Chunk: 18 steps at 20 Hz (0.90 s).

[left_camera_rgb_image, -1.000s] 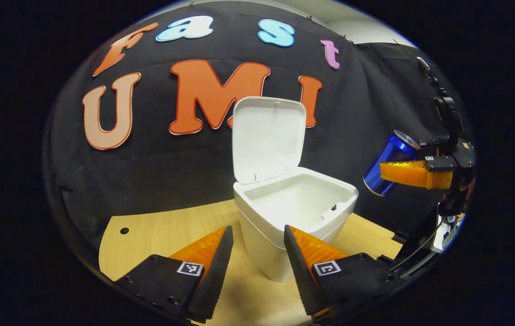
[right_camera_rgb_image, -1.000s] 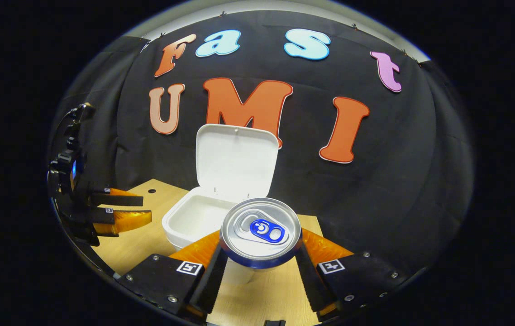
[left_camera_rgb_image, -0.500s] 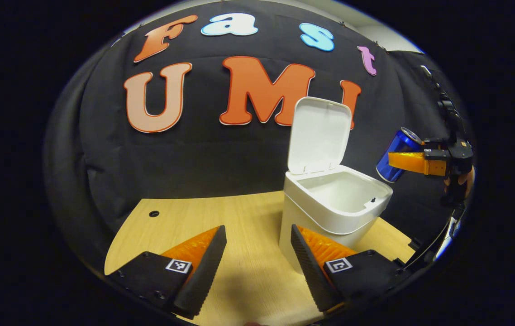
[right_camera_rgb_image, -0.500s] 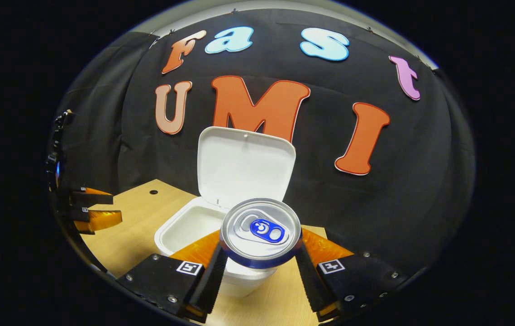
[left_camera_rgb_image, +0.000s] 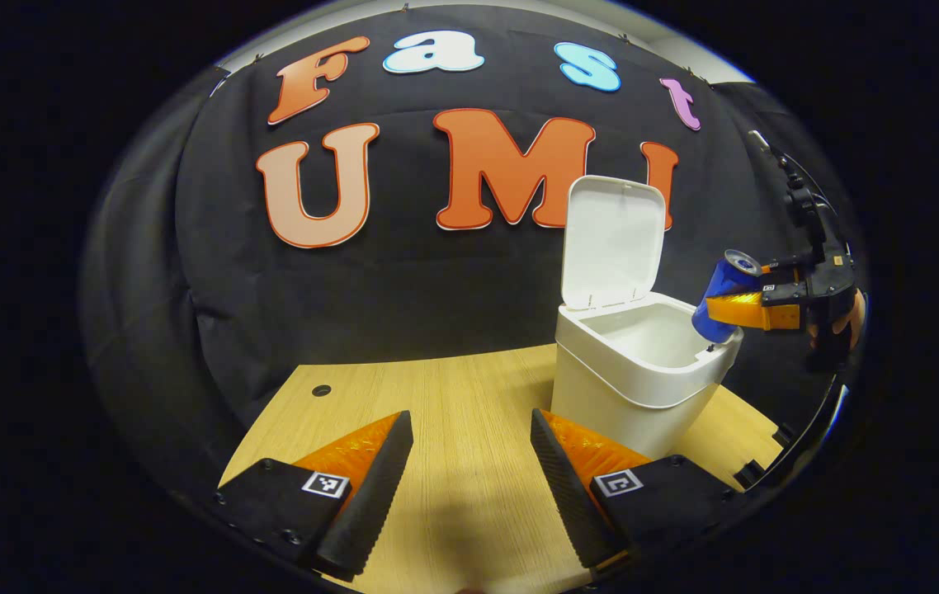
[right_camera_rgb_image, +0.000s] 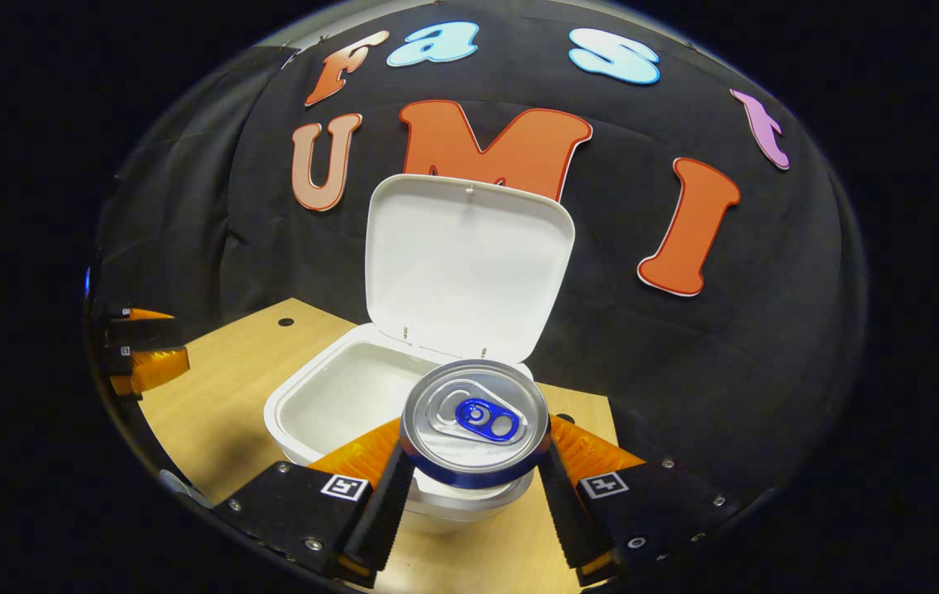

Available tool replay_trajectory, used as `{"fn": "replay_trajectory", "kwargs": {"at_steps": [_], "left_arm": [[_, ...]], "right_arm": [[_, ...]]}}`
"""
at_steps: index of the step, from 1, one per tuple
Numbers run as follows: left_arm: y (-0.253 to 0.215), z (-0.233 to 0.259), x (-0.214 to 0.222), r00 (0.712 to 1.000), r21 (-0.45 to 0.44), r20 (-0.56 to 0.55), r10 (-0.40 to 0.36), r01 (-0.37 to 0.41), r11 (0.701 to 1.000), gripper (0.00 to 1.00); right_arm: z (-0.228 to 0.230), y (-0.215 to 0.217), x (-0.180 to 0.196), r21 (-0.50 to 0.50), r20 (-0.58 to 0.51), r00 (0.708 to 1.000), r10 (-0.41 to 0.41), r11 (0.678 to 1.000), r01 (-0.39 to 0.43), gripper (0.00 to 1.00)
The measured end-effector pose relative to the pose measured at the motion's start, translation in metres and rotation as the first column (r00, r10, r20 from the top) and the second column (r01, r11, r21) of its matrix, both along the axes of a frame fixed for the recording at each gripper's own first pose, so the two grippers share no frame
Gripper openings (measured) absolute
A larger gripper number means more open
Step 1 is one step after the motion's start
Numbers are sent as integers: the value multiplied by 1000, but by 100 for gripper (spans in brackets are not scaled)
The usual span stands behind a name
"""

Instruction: Press the lid of the desktop garbage bin to open it, pick up the crumpled paper on the desktop and throw it into the bin, then pick up the pop can on the desktop and drop it into the bin, and finally close the garbage bin lid.

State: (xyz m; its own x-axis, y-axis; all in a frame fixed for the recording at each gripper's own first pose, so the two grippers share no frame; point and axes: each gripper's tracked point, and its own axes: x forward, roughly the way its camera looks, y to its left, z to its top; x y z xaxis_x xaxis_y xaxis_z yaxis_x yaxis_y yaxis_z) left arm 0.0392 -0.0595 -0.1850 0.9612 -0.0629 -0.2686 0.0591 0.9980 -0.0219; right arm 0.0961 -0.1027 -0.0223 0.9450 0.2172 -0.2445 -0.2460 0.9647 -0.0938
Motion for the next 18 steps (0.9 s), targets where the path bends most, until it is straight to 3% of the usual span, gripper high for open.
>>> {"fn": "replay_trajectory", "kwargs": {"at_steps": [9, 13, 18], "left_arm": [[-3, 6, -6, 1000, -13, -15, 20, -20, 1000, 92], [0, 10, 3, 1000, 13, 19, -17, 16, 1000, 92], [0, 12, 22, 999, -9, 25, -35, 35, 999, 92]], "right_arm": [[-13, 0, 3, -4, -37, 999, 16, 1000, -17, 83], [-19, 0, 5, -1, -46, 999, -14, 1000, 14, 83], [13, -4, 13, 10, 9, 999, -38, 999, 38, 83]]}}
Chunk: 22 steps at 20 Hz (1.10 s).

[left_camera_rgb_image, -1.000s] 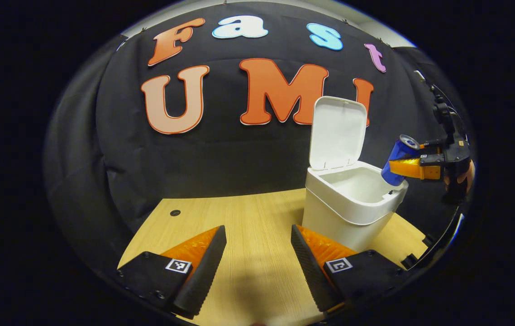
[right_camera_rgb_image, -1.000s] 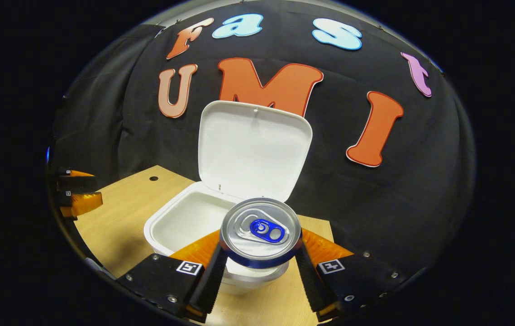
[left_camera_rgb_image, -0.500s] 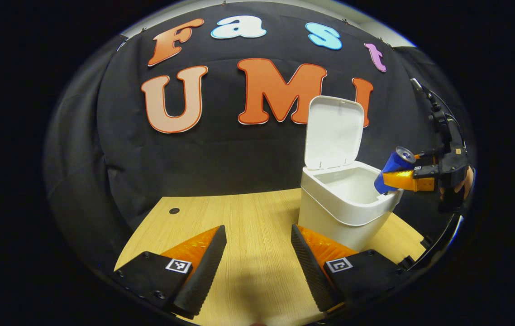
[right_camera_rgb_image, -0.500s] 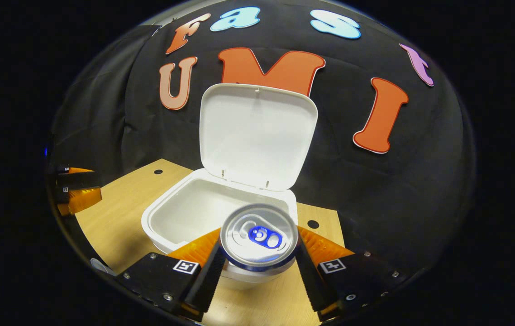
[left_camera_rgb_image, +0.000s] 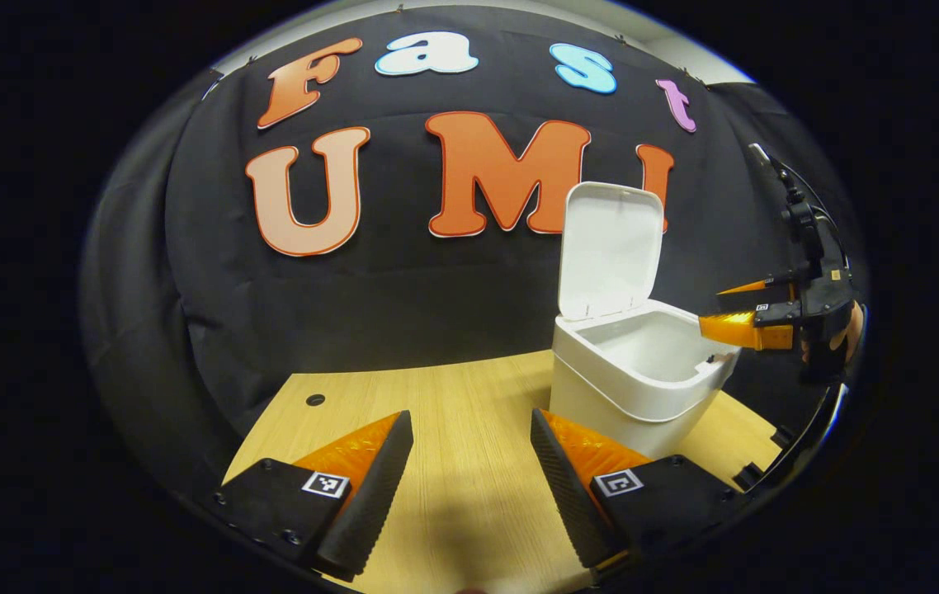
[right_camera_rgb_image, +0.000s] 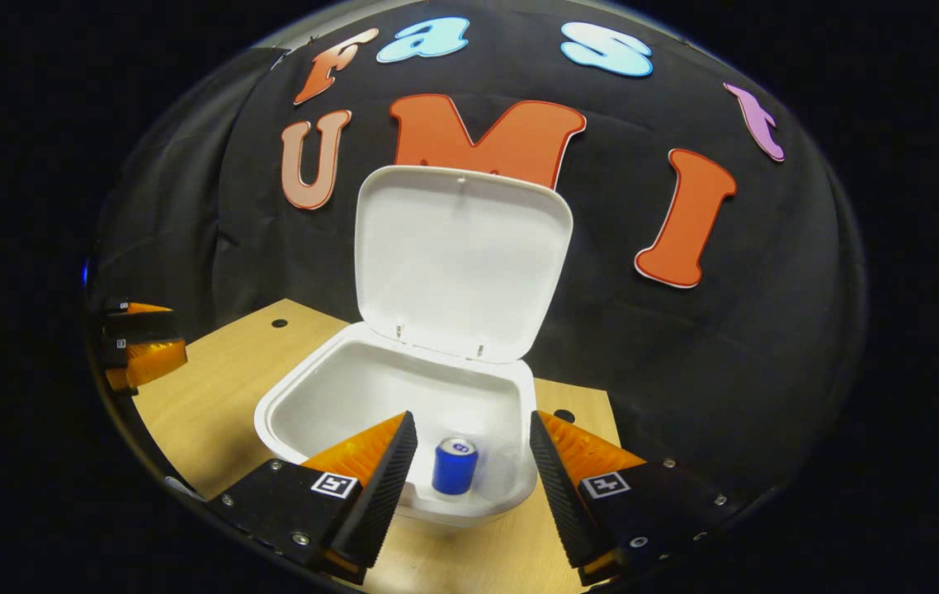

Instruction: Press the lid of the desktop garbage bin to open it, pick up the crumpled paper on the desktop and throw it into the bin, then pick up the pop can on the desktop and drop it into the bin, and finally close the garbage bin lid.

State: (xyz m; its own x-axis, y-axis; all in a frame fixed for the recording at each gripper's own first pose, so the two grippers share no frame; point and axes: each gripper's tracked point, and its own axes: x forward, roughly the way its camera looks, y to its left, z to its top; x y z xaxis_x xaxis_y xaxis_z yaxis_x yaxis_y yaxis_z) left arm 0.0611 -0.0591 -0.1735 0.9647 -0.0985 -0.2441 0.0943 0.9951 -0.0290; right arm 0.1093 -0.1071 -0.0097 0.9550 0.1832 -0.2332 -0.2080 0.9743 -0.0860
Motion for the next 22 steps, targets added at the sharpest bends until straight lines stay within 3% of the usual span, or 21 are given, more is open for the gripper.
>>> {"fn": "replay_trajectory", "kwargs": {"at_steps": [7, 12, 22], "left_arm": [[20, -1, 15, 1000, 17, 16, -5, 4, 1000, 92], [45, -3, 19, 999, 21, 21, 30, -30, 999, 91], [72, -11, 19, 998, 23, 6, 68, -68, 997, 92]], "right_arm": [[85, 7, 27, 19, 149, 989, -13, 1000, 10, 83], [130, 19, 52, -42, 229, 973, -12, 999, 22, 83], [175, 33, 99, 27, 259, 965, -44, 999, 39, 83]]}}
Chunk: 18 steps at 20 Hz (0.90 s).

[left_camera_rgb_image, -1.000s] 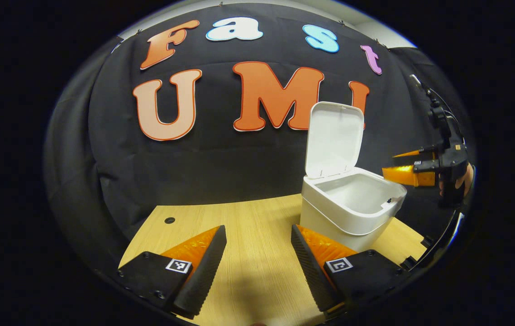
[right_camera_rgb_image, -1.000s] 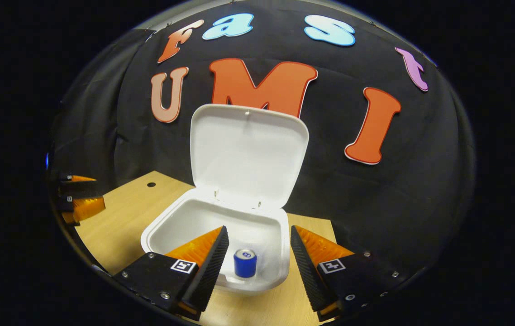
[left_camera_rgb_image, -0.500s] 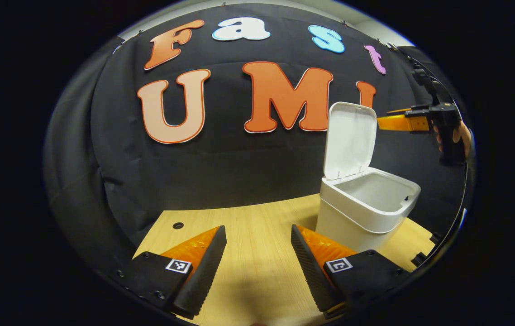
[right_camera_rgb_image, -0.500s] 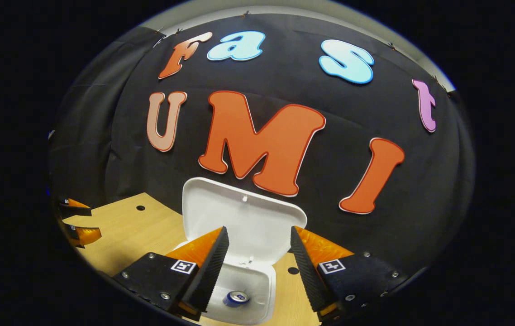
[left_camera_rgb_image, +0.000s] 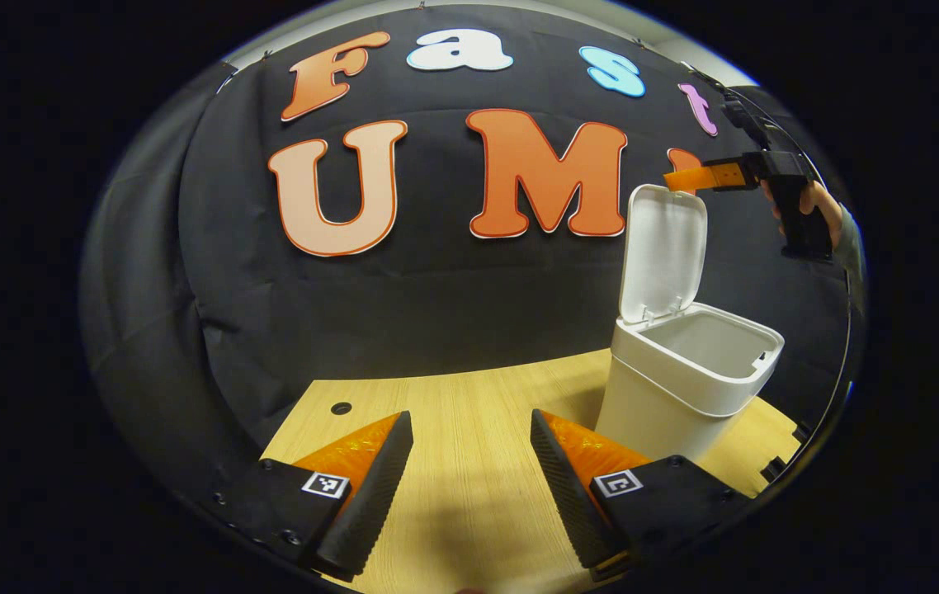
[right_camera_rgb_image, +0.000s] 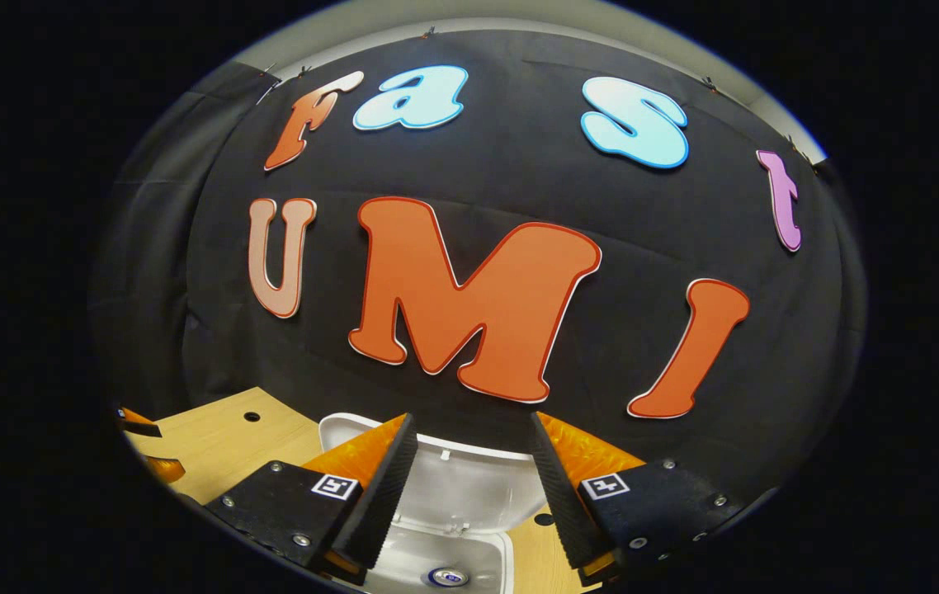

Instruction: Press the lid of the desktop garbage bin to open it, pick up the crumpled paper on the desktop and throw it into the bin, then pick up the pop can on the desktop and drop it into the bin, and finally close the garbage bin lid.

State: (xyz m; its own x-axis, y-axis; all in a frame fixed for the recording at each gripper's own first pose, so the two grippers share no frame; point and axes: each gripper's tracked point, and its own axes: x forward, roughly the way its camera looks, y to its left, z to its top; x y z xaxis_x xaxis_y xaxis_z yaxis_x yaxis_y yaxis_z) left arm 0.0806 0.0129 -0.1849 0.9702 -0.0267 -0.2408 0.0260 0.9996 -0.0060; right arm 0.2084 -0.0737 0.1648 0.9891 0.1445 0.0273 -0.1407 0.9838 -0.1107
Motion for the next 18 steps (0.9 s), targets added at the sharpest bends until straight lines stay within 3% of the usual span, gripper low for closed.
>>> {"fn": "replay_trajectory", "kwargs": {"at_steps": [5, 11, 18], "left_arm": [[9, -4, 0, 1000, -17, -8, 20, -20, 1000, 92], [12, -3, -5, 1000, -5, -9, 21, -21, 1000, 92], [16, -6, -13, 999, -7, -24, 25, -26, 1000, 92]], "right_arm": [[14, 8, 1, 47, 3, 1000, 19, 999, -19, 83], [-2, 8, 2, 50, -60, 998, 0, 999, 3, 83], [-46, 14, -45, 120, -200, 978, 55, 992, -31, 82]]}}
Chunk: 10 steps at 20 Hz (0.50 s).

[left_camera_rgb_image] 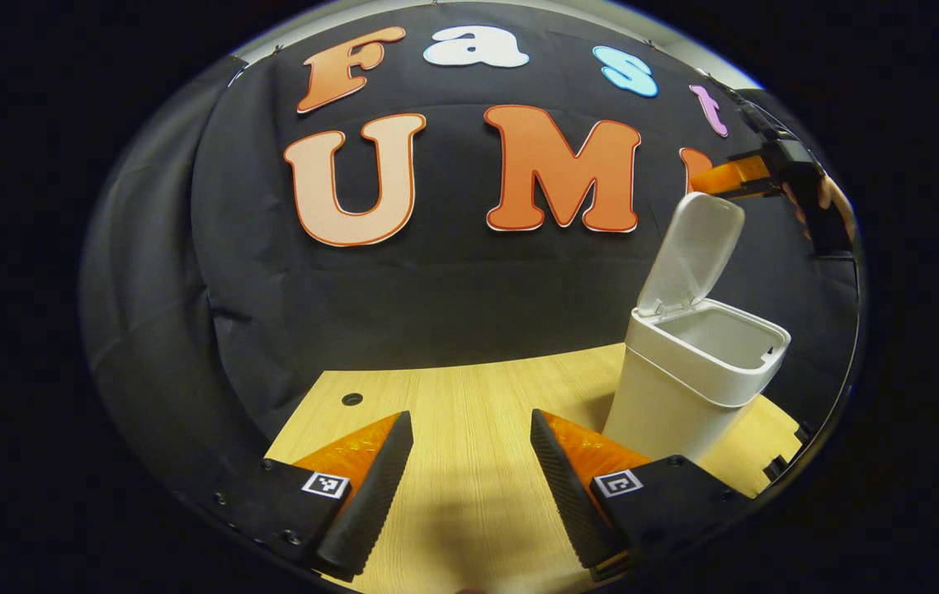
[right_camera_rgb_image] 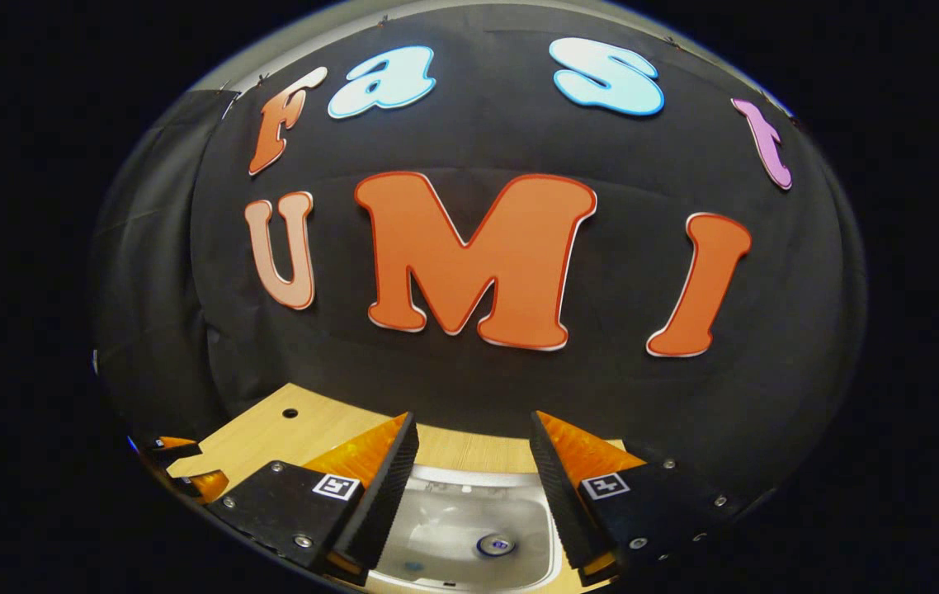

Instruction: Press the lid of the desktop garbage bin to open it, pick up the crumpled paper on the desktop and throw it into the bin, then pick up the pop can on the desktop and drop it into the bin, and finally close the garbage bin lid.

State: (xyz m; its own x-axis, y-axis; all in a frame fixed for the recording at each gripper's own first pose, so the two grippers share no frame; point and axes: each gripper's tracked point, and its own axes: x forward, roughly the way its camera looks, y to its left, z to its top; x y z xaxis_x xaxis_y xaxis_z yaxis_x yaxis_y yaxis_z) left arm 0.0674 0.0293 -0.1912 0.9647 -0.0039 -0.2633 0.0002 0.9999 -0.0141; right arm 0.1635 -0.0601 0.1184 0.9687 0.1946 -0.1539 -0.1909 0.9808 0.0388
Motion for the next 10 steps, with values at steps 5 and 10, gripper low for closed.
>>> {"fn": "replay_trajectory", "kwargs": {"at_steps": [5, 10], "left_arm": [[-2, -1, -2, 1000, -4, -6, -9, 9, 1000, 90], [-2, -2, -5, 1000, -1, -11, -13, 13, 1000, 91]], "right_arm": [[-42, 10, -29, 24, -86, 996, 31, 999, -29, 83], [-84, 17, -48, 48, -154, 988, 33, 999, -26, 83]]}}
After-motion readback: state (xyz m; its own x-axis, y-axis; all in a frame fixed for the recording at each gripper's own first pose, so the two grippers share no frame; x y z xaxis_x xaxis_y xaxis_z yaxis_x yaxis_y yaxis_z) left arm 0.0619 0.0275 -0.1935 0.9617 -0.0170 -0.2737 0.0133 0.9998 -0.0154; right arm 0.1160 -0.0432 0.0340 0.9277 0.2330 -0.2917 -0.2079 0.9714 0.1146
